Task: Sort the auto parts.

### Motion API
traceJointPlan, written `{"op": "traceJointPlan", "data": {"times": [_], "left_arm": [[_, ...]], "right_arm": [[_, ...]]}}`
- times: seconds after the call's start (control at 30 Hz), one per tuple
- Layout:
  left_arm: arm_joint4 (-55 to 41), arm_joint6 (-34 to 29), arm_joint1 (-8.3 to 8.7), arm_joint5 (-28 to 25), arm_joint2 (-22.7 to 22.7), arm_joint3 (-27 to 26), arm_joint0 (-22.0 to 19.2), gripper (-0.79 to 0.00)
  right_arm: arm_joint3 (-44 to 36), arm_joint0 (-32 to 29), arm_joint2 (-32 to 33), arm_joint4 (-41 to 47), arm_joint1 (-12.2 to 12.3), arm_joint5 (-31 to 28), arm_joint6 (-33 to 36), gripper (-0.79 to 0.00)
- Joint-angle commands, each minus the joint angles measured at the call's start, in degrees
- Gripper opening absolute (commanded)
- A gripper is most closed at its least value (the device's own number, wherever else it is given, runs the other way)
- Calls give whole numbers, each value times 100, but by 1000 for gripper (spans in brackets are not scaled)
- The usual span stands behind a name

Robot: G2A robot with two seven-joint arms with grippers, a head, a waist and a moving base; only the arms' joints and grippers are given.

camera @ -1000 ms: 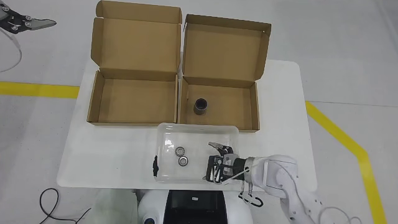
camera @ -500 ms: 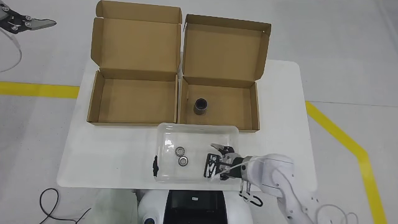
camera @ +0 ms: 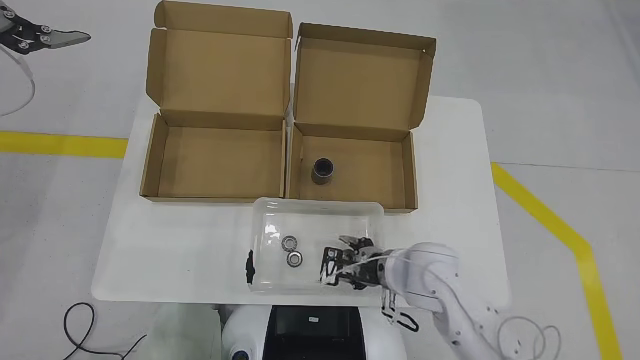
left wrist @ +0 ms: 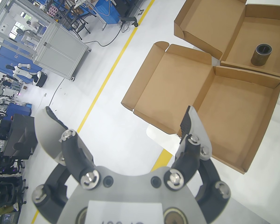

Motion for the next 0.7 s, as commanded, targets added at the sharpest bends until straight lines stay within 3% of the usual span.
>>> {"op": "traceJointPlan", "data": {"times": [0.0,0.17,0.23,0.33,0.5,0.53,0.67], "left_arm": [[0,0,0,0,0,0,0,0],[0,0,0,0,0,0,0,0],[0,0,0,0,0,0,0,0],[0,0,0,0,0,0,0,0],[0,0,0,0,0,0,0,0],[0,0,0,0,0,0,0,0],[0,0,0,0,0,0,0,0]], "right_arm": [[33,66,-67,58,-7,35,153,-209],[147,253,-228,143,-19,54,389,-252],[230,311,-287,69,-17,72,495,-406],[302,368,-348,61,-19,157,572,-486],[315,417,-394,101,-10,244,625,-683],[312,426,-399,112,-6,251,629,-767],[254,461,-395,176,8,268,529,-785]]}}
